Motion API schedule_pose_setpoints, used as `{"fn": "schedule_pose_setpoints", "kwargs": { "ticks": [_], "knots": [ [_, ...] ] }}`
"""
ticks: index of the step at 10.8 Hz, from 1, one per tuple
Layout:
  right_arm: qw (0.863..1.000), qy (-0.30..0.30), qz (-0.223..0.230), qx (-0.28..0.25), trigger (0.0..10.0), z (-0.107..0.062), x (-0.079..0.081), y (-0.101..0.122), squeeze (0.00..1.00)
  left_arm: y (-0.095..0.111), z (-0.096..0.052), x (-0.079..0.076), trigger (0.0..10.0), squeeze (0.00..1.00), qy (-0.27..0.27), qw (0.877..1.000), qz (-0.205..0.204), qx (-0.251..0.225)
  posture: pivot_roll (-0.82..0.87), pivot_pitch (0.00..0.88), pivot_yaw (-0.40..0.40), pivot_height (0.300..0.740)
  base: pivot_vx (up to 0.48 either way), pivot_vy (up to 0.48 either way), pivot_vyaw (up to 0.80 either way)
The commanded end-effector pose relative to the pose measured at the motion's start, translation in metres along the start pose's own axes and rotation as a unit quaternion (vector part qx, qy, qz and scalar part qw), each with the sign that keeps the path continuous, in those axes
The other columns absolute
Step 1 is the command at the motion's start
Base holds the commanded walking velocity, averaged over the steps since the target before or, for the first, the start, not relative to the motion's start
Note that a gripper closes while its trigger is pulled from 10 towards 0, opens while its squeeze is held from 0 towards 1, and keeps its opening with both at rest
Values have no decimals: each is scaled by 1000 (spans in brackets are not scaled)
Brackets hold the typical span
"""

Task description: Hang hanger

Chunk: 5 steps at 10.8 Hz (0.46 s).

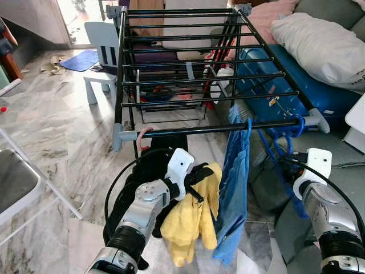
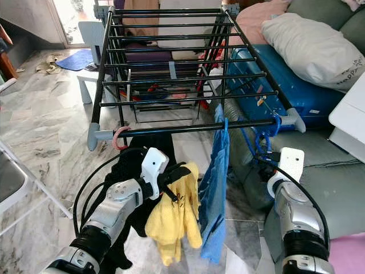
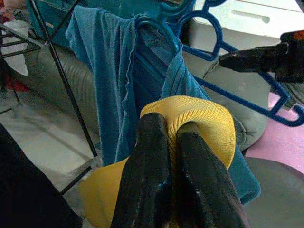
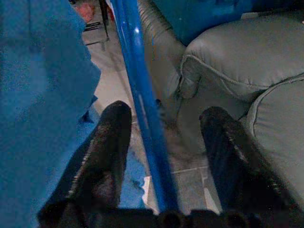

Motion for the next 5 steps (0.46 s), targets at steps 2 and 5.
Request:
{"fn": "schedule_pose_setpoints", "kwargs": {
  "ticks": [2, 5],
  "knots": [
    [1000, 2, 0, 1, 0, 2, -2, 5, 0, 8, 5, 0, 10000, 0, -2, 1000, 11, -8, 24, 0, -49, 740, 0, 0, 0],
    [1000, 1, -3, 2, 0, 1, -4, 4, 0, 7, 5, -1, 10000, 0, -2, 1000, 12, -7, 23, 0, -51, 740, 0, 0, 0]
  ]
}}
Point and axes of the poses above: a point about 5 cm out from each wrist's last joint towards the gripper, its own z axis pointing out of the wrist towards the gripper, its own y axis along the axis of the wrist's last joint, x = y × z, the point moved 2 cm from there along z, pointing out of the wrist towards the gripper, and after that the axes turned 8 degrees about z, right-handed, at the moved point
